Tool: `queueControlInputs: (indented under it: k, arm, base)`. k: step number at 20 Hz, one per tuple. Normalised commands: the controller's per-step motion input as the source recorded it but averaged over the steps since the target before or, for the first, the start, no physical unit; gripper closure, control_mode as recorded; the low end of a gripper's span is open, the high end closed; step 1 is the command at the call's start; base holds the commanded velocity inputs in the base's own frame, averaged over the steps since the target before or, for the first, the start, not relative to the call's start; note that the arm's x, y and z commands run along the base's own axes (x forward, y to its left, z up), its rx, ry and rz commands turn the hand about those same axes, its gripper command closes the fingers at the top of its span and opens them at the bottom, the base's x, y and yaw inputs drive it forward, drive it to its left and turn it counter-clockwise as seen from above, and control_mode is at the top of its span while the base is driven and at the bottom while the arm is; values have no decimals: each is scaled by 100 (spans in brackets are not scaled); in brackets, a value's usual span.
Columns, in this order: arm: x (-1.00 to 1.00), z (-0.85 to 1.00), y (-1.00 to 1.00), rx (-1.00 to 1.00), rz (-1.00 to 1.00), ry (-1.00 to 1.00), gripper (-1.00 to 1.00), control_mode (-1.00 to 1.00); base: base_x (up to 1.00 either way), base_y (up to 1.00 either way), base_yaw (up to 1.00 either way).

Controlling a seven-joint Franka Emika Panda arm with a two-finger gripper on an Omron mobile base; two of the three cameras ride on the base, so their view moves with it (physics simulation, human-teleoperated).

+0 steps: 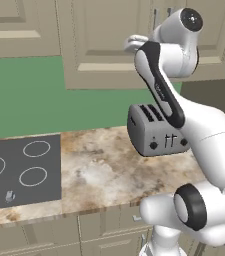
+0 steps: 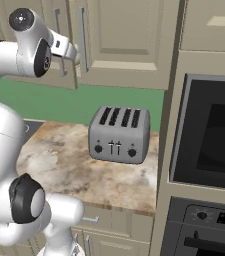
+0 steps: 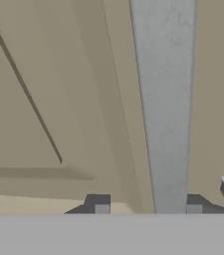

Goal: Open the cabinet, pick the kettle from the cabinet, and place it in the sink.

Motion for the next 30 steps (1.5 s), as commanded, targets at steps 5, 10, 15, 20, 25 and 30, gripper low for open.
queueControlInputs:
  k: [5, 10, 15, 20, 25, 30]
  arm:
    - [-35, 0, 46, 0, 0, 6, 100, -100]
    - [-36, 0, 44, 0, 0, 6, 100, -100]
    - [-36, -3, 40, 3, 0, 6, 100, -100]
    - [-33, -4, 39, 6, 0, 8, 100, -100]
    - [-34, -10, 40, 6, 0, 1, 100, -100]
    - [-36, -17, 38, 5, 1, 0, 100, -100]
  base:
    - [0, 0, 0]
    - [0, 0, 0]
    - [0, 0, 0]
    - [0, 0, 0]
    - [0, 0, 0]
    - [0, 0, 0]
